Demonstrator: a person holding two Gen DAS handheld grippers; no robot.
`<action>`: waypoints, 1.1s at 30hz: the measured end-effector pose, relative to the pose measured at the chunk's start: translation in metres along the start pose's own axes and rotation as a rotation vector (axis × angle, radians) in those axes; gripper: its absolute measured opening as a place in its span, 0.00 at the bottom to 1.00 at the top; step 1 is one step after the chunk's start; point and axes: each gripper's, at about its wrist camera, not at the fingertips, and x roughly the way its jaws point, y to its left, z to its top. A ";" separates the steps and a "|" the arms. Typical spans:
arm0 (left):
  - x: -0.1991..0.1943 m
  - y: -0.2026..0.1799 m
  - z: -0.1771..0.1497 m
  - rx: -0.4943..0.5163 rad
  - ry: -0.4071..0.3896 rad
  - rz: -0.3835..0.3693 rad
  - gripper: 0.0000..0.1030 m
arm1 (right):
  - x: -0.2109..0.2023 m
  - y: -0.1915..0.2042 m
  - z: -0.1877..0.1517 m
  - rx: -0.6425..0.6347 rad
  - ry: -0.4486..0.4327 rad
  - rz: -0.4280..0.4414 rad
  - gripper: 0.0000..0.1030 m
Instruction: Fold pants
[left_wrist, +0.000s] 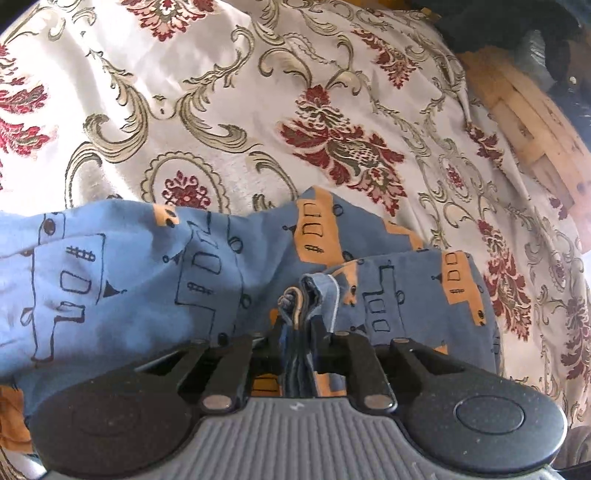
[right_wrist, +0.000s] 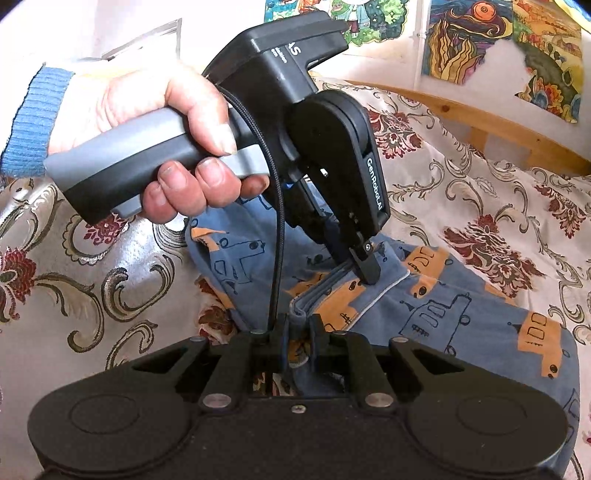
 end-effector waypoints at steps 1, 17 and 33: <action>-0.001 0.001 -0.001 -0.007 -0.005 0.009 0.27 | -0.002 -0.001 0.000 0.000 0.000 0.000 0.16; -0.040 -0.073 -0.069 0.128 -0.305 0.114 0.74 | -0.105 -0.072 -0.064 0.041 0.078 -0.419 0.85; -0.008 -0.038 -0.094 0.066 -0.273 0.208 0.76 | -0.062 -0.126 -0.072 0.130 0.168 -0.520 0.82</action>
